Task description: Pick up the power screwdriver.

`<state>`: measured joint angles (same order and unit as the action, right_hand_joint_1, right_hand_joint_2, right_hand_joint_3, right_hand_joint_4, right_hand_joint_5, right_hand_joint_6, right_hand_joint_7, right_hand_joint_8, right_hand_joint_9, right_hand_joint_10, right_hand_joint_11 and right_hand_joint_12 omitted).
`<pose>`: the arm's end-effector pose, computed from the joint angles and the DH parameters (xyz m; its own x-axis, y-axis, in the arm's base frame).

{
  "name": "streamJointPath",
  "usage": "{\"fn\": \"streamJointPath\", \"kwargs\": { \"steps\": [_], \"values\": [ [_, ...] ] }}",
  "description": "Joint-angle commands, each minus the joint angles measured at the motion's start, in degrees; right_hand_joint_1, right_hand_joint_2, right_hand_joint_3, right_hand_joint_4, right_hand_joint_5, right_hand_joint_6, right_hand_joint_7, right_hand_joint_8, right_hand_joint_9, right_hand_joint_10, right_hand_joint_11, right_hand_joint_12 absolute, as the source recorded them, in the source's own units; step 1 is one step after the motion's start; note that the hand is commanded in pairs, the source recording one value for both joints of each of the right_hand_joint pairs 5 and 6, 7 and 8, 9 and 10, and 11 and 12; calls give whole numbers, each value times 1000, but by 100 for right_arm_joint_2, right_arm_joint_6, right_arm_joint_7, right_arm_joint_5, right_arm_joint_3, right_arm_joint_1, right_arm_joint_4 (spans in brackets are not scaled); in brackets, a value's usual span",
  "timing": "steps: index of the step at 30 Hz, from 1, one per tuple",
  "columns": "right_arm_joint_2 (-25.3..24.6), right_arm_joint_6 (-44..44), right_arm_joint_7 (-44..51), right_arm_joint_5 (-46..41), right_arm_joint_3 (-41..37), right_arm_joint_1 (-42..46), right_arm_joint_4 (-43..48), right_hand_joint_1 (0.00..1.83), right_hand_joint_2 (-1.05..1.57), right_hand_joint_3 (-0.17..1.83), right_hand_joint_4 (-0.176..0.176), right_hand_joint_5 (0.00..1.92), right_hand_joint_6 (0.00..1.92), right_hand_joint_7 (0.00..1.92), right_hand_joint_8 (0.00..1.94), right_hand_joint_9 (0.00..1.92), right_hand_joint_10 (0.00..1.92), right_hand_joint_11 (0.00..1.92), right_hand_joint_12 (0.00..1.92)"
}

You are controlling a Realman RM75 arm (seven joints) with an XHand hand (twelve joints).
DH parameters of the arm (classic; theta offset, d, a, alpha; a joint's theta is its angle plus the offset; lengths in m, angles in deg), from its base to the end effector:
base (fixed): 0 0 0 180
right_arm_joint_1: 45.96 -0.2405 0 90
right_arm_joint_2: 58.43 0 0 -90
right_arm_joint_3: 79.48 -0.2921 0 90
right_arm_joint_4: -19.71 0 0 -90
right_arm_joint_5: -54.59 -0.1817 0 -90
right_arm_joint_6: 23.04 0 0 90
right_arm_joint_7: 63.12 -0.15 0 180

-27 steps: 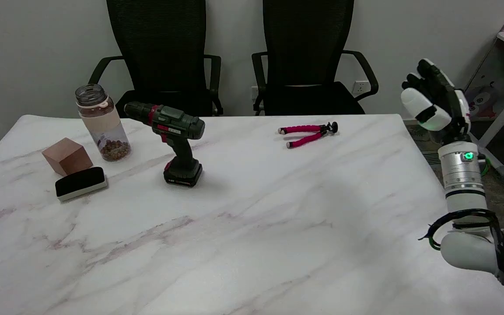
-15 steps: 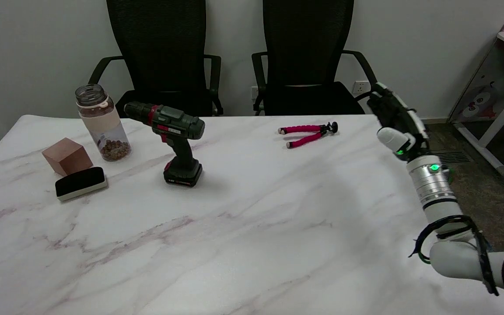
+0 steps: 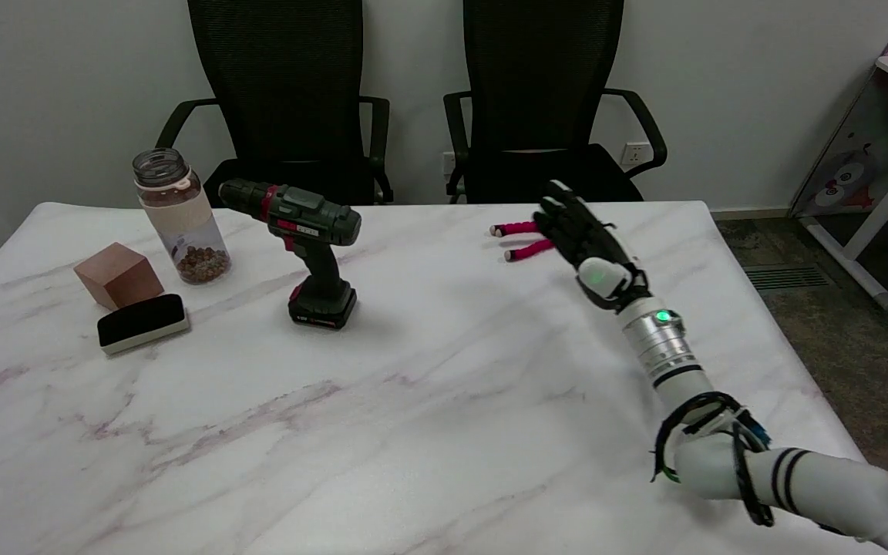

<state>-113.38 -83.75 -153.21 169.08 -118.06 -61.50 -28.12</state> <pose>-0.3276 -0.3336 0.4000 -0.1415 0.0198 0.9897 -0.9624 -0.2368 -0.1328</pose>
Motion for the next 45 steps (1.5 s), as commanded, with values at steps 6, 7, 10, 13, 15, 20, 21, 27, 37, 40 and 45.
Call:
{"fn": "streamJointPath", "kwargs": {
  "steps": [6, 7, 10, 13, 15, 20, 21, 27, 37, 40, 45],
  "values": [
    [-2520, 1227, -668, 1190, 970, -1955, 2163, 920, -591, 958, 155, 205, 205, 205, 205, 234, 234, 63, 63],
    [-2663, 1342, -614, 1190, 1026, -2052, 2264, 920, -604, 962, 164, 205, 205, 205, 205, 235, 235, 57, 57],
    [-2952, 1605, -340, 1177, 1036, -2248, 2455, 919, -643, 980, 176, 203, 203, 203, 203, 230, 230, 47, 47],
    [-3185, 1928, -117, 1165, 1033, -2434, 2588, 917, -679, 984, 176, 197, 197, 197, 197, 225, 225, 31, 31],
    [-3275, 2127, 19, 1157, 1036, -2546, 2673, 916, -691, 983, 176, 194, 194, 194, 194, 217, 217, 20, 20],
    [-3547, 2506, 353, 1146, 1036, -2802, 2868, 914, -717, 988, 176, 187, 187, 187, 187, 204, 204, 4, 4],
    [-3619, 2589, 430, 1146, 1036, -2868, 2917, 914, -719, 984, 176, 186, 186, 186, 186, 203, 203, 1, 1],
    [-3916, 2921, 742, 1146, 1036, -3089, 3199, 912, -725, 972, 176, 181, 181, 181, 181, 202, 202, 0, 0],
    [-3975, 3078, 902, 1137, 1003, -3079, 3368, 907, -686, 909, 176, 188, 188, 188, 188, 240, 240, 43, 43],
    [-4029, 3156, 1070, 1129, 983, -3068, 3368, 905, -658, 885, 176, 197, 197, 197, 197, 257, 257, 62, 62],
    [-4067, 3188, 1186, 1120, 983, -3086, 3392, 873, -645, 877, 176, 199, 199, 199, 199, 259, 259, 64, 64]
  ]
}}
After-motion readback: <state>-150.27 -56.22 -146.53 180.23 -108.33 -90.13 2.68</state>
